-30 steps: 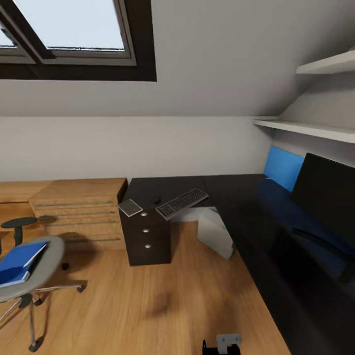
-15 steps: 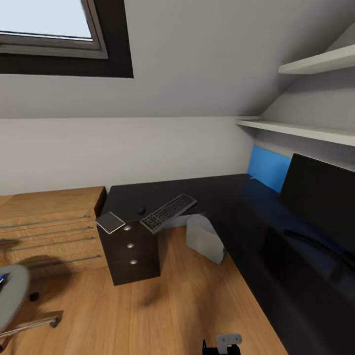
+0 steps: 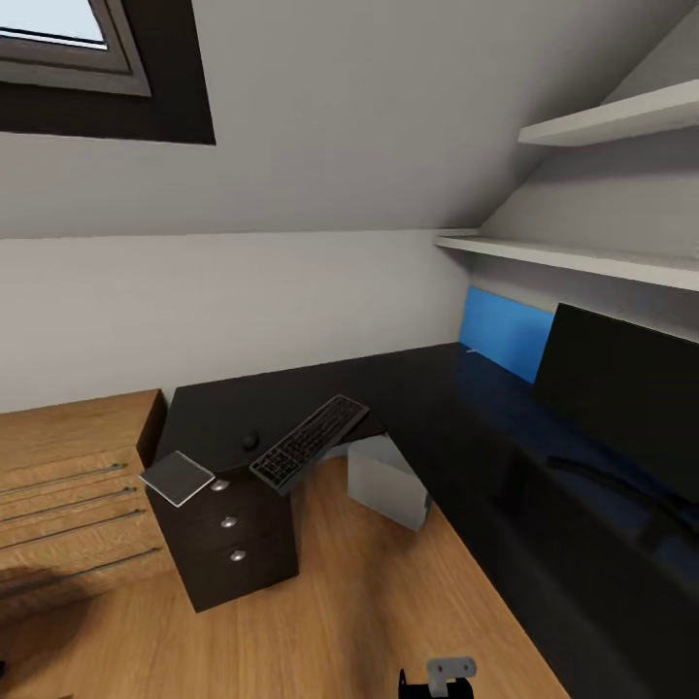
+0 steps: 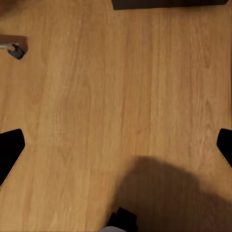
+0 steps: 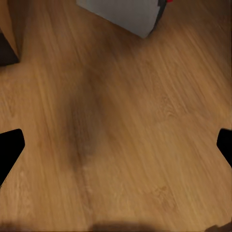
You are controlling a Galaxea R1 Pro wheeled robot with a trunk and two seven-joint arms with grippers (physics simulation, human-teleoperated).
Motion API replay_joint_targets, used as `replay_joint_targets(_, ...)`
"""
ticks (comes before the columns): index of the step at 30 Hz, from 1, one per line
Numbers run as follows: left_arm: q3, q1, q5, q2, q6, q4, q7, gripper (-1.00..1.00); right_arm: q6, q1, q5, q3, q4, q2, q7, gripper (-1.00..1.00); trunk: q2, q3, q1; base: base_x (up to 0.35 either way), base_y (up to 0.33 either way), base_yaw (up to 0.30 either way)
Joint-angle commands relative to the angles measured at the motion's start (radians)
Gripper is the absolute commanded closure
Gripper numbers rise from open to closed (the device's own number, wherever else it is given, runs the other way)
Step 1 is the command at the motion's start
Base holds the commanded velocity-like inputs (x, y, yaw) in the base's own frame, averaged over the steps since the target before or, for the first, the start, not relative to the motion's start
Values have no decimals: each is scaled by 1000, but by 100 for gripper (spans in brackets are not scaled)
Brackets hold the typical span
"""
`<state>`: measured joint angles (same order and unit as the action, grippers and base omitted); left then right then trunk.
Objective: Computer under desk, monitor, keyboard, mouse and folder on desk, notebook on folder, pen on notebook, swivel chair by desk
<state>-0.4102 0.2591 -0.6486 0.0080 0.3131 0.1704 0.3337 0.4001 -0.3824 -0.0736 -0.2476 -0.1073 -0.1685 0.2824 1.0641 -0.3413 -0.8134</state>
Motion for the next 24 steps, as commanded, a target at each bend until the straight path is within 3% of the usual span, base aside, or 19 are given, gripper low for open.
replay_joint_targets(1,-9,0,-6,1,1,1,5,-100,3,-1,-7,-9,1,0,4,-100,1,-1,-1,296,228,-265)
replay_joint_targets(10,-9,0,-6,1,1,1,5,-100,3,-1,-8,-9,1,0,4,-100,1,-1,-1,204,274,-265)
replay_joint_targets(24,-10,0,-6,0,1,1,5,-100,3,-1,-7,-9,1,0,4,-100,1,-1,-1,19,331,-265)
